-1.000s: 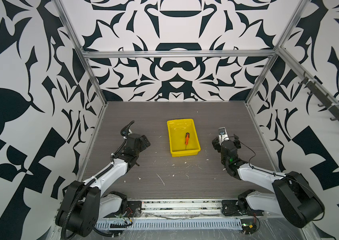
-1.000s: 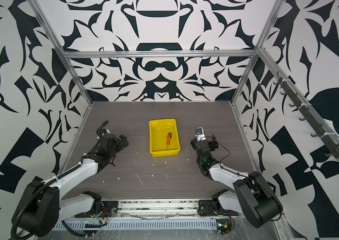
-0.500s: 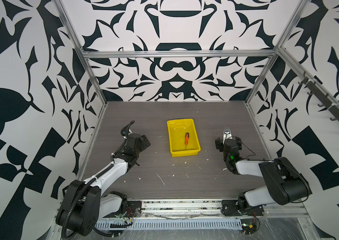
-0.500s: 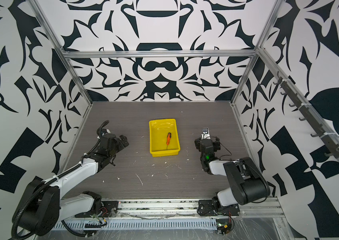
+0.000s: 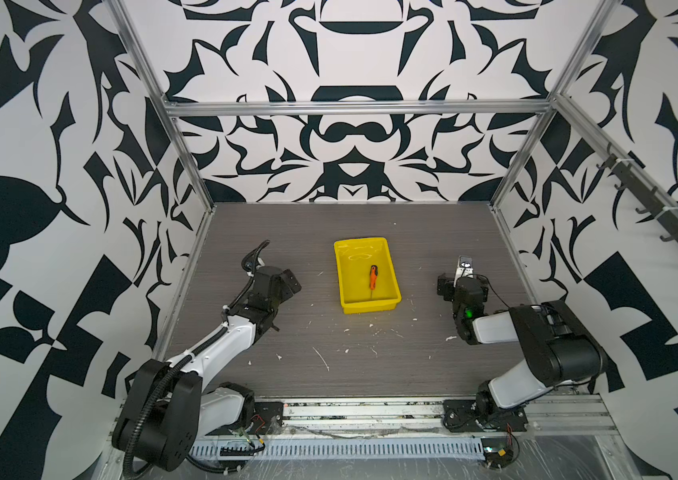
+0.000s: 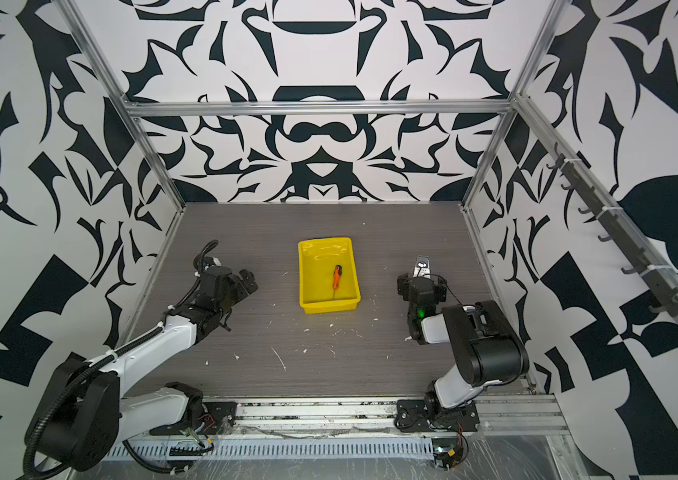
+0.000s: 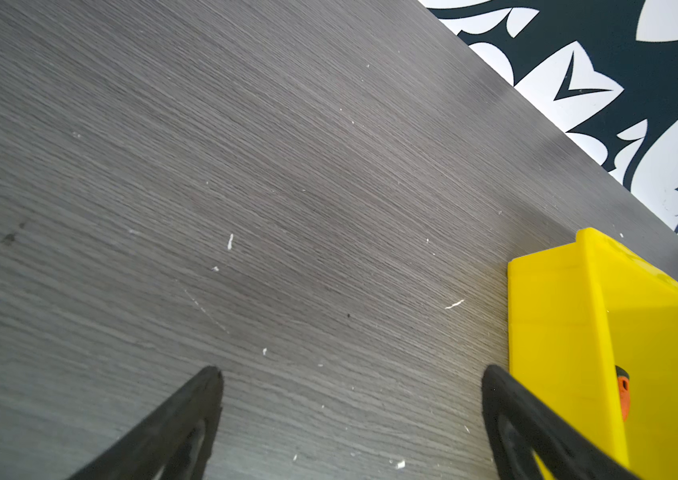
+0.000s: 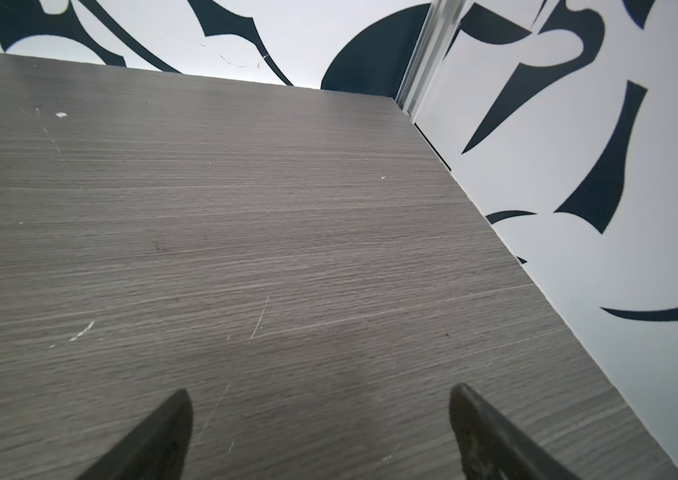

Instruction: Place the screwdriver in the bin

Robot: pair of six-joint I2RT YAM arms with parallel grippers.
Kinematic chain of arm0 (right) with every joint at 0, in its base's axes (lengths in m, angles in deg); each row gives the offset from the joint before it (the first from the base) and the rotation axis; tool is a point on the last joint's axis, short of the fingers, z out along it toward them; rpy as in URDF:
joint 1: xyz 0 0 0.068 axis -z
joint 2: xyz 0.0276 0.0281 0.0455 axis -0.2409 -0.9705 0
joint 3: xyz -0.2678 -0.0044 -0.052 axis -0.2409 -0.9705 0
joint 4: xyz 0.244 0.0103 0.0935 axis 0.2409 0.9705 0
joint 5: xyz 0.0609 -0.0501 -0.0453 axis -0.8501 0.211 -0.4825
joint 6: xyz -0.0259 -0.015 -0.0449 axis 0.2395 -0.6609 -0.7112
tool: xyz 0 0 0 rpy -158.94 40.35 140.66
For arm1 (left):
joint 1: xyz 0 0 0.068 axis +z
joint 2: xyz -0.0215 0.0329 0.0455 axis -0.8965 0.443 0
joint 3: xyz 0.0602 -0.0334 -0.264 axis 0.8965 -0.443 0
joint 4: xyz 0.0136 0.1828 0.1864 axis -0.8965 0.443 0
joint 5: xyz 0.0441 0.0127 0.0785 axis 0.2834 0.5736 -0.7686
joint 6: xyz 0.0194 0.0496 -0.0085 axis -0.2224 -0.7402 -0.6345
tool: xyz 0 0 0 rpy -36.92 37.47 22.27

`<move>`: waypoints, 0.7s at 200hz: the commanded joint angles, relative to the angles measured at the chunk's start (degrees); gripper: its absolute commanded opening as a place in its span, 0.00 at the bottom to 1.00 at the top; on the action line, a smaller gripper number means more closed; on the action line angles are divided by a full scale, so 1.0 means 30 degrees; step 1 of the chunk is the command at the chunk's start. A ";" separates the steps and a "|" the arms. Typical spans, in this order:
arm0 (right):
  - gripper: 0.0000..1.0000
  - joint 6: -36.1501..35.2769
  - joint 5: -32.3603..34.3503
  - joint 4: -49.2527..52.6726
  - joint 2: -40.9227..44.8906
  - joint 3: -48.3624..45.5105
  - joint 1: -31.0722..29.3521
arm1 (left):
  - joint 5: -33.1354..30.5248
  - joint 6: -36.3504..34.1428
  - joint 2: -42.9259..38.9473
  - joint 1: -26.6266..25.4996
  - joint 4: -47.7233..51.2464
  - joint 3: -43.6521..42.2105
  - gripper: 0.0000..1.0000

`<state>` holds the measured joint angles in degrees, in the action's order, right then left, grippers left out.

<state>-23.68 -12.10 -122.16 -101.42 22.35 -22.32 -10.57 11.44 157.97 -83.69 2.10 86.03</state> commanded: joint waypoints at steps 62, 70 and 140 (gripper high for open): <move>1.00 0.0128 -0.0116 -0.0736 0.0167 0.0117 -0.0031 | 0.1107 -0.3381 -0.2292 -0.0005 -0.3195 -0.1102 1.00; 1.00 0.0131 -0.0138 -0.0753 0.0167 0.0104 -0.0038 | -0.0079 -0.3676 -0.2745 0.0011 -0.2069 -0.0573 1.00; 1.00 0.0143 -0.0144 -0.0732 0.0167 0.0099 -0.0033 | -0.9688 -1.1936 -0.3451 0.0077 -0.6589 -0.2430 1.00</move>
<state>-23.68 -12.58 -122.16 -101.42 22.35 -22.32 -27.73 -13.65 146.89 -83.71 -7.89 83.04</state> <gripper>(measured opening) 0.999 0.997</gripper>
